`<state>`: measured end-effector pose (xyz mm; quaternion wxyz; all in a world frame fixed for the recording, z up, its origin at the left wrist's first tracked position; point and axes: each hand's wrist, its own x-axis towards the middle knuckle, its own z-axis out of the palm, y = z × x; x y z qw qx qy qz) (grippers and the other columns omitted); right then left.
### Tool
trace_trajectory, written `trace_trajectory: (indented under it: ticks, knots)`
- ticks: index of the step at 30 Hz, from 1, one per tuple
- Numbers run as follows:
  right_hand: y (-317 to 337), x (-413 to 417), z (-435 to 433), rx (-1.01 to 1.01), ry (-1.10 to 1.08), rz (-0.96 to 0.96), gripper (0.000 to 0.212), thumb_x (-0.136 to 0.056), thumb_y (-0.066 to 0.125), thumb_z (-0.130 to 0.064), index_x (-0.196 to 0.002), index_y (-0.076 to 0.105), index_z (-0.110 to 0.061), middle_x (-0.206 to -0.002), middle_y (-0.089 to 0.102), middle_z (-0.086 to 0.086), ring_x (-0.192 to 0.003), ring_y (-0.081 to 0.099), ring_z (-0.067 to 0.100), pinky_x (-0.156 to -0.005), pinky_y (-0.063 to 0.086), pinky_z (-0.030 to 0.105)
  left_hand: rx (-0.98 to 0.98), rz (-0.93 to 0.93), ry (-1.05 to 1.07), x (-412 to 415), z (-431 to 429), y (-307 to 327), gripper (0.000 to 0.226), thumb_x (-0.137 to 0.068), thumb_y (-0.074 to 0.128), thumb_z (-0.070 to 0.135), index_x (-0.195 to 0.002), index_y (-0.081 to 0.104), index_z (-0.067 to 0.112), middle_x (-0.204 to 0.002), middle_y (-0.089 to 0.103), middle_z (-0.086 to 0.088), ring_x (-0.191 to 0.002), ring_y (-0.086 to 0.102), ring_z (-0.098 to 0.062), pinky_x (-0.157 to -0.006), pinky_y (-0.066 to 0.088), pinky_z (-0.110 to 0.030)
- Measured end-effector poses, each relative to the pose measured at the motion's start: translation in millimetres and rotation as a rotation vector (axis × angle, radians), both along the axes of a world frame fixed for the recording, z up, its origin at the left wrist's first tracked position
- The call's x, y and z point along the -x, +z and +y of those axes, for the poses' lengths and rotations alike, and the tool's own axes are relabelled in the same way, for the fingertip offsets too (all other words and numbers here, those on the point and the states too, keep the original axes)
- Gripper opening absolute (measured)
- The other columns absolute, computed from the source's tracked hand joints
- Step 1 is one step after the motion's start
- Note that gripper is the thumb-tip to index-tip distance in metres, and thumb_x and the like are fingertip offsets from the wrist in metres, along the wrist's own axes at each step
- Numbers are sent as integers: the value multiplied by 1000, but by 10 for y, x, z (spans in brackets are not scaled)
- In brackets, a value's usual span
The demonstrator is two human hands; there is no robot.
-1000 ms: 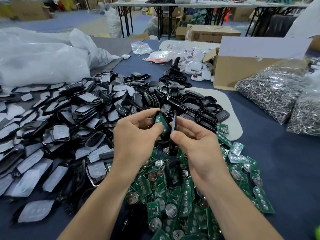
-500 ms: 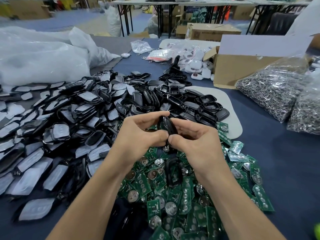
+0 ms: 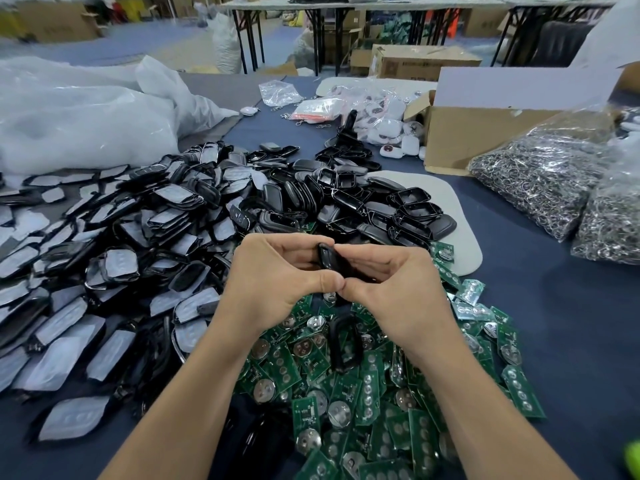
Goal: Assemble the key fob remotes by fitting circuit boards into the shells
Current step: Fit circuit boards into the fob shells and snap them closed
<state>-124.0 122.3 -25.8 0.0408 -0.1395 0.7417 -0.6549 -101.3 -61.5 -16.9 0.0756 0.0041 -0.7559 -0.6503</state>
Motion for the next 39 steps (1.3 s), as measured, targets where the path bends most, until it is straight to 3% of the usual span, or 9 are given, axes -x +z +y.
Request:
trace_trajectory:
  ticks: [4, 8, 12, 18, 22, 25, 29, 35, 39]
  knots:
    - [5, -8, -5, -18, 6, 5, 47, -75, 88, 2, -114, 81, -25, -108, 80, -11, -105, 74, 4, -97, 58, 30, -3, 5, 15, -18, 10, 1, 57, -48, 100, 32, -102, 84, 24, -95, 82, -3, -93, 80, -22, -82, 64, -35]
    - [-1, -68, -29, -155, -103, 85, 50, -79, 84, 1, -107, 80, -40, -97, 78, -25, -92, 73, -7, -82, 58, 13, -30, -3, 61, -27, 91, -3, 28, -75, 94, 15, -101, 85, 24, -90, 82, -2, -83, 81, -24, -70, 64, -28]
    - [0, -166, -108, -296, -172, 251, 50, -81, 79, 2, -117, 79, -32, -107, 73, -29, -107, 63, -12, -93, 44, 0, -89, -36, 131, -17, 155, -2, 23, -89, 79, 2, -88, 86, 25, -86, 82, -5, -81, 80, -21, -66, 64, -26]
    - [-9, -193, -166, -416, -242, 426, 54, -77, 76, 10, -121, 78, -21, -127, 73, -3, -122, 66, 11, -113, 47, 31, -254, -82, 201, -10, 248, -24, 35, -87, 76, -7, -78, 86, 25, -82, 81, -10, -80, 80, -23, -65, 63, -27]
    - [38, -133, -134, -255, -209, 289, 44, -79, 79, -1, -107, 81, -35, -110, 77, -20, -104, 68, -6, -92, 51, 10, -242, -37, 223, -3, 230, -33, 34, -86, 76, -9, -78, 86, 22, -83, 81, -11, -82, 80, -27, -69, 64, -29]
    - [59, -53, -75, -77, -165, 134, 31, -86, 78, -11, -95, 81, -40, -87, 78, -21, -83, 74, 1, -73, 59, 19, -199, -1, 173, -13, 213, -7, 34, -86, 77, -8, -81, 86, 24, -83, 81, -10, -82, 80, -28, -71, 66, -33]
    - [80, -28, -30, 4, -134, 88, 25, -88, 79, -11, -93, 83, -34, -85, 80, -14, -83, 76, 9, -79, 64, 35, -200, 34, 143, -32, 235, 23, 31, -87, 79, -1, -89, 86, 29, -90, 82, -5, -87, 80, -22, -72, 65, -29]
    - [52, -36, -13, 80, -149, 81, 26, -85, 81, -5, -92, 83, -30, -86, 80, -12, -85, 77, 8, -81, 62, 27, -201, 27, 102, -46, 255, 42, 29, -90, 77, 3, -85, 86, 31, -89, 82, -4, -87, 80, -21, -73, 62, -24]
    - [52, -44, -19, -104, -99, 158, 28, -87, 78, -10, -102, 82, -33, -89, 78, -23, -86, 75, 0, -79, 59, 18, 19, 189, 114, -84, 243, 26, 46, -88, 78, 0, -87, 83, 46, -85, 81, 9, -82, 79, -12, -75, 60, -19]
